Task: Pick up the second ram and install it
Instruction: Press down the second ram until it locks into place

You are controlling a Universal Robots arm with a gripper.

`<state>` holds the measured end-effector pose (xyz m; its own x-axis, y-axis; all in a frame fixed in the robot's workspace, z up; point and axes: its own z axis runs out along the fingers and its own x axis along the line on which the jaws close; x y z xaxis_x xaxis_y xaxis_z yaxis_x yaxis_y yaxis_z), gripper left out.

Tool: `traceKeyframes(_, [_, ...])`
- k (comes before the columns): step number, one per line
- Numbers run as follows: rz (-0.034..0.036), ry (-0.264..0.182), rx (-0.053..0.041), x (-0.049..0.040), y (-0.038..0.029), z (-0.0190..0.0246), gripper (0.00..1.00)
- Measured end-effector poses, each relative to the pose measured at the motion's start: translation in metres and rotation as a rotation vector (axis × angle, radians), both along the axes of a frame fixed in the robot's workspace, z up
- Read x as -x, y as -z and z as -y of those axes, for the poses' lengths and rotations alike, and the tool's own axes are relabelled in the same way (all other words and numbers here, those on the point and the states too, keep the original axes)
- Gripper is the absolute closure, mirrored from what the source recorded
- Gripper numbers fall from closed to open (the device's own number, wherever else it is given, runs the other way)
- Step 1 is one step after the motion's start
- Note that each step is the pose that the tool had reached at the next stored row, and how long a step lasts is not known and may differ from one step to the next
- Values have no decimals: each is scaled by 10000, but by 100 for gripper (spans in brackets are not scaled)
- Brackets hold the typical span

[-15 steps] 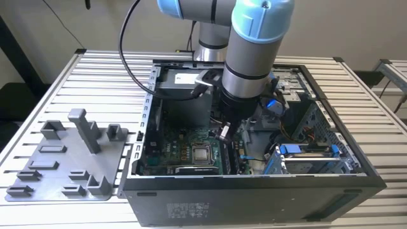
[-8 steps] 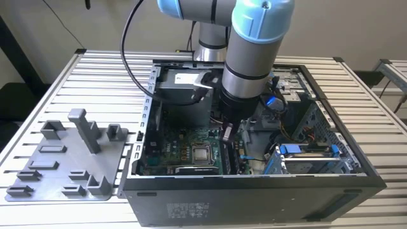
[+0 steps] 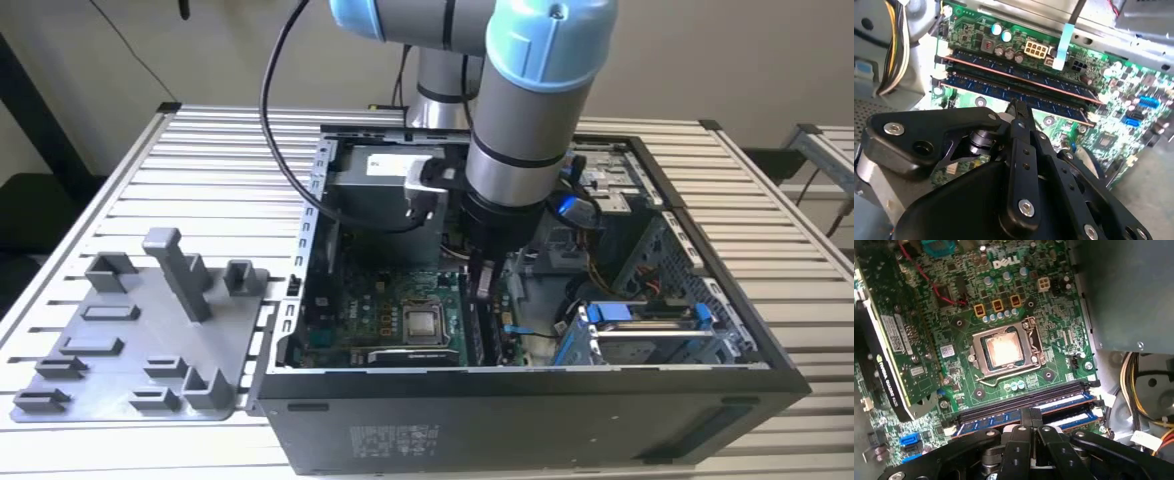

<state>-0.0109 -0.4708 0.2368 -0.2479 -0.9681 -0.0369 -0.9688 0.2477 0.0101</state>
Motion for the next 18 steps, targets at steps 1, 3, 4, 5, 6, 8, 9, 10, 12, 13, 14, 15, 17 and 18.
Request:
traceKeyframes(1, [9, -178, 0, 0, 1, 0, 89])
traceKeyframes(3, [25, -538, 0, 0, 2, 0, 89])
traceKeyframes(4, [32, -719, 0, 0, 3, 0, 89])
traceKeyframes(5, [40, -899, 1, 0, 3, 0, 89])
traceKeyframes(6, [47, -1078, 0, 0, 4, 0, 89])
traceKeyframes(8, [63, -1459, 0, 0, 6, 0, 89])
traceKeyframes(9, [69, -1640, 0, 0, 6, 0, 89])
traceKeyframes(10, [76, -1819, 0, 0, 7, 0, 89])
traceKeyframes(12, [87, -2179, -1, 0, 9, 0, 89])
traceKeyframes(13, [89, -2356, -1, 1, 9, 0, 89])
traceKeyframes(14, [91, -2482, -1, 2, 9, 0, 89])
traceKeyframes(15, [92, -2489, -1, 2, 9, 0, 89])
traceKeyframes(17, [92, -2492, -1, 2, 9, 0, 89])
traceKeyframes(18, [92, -2494, -2, 2, 10, 0, 89])
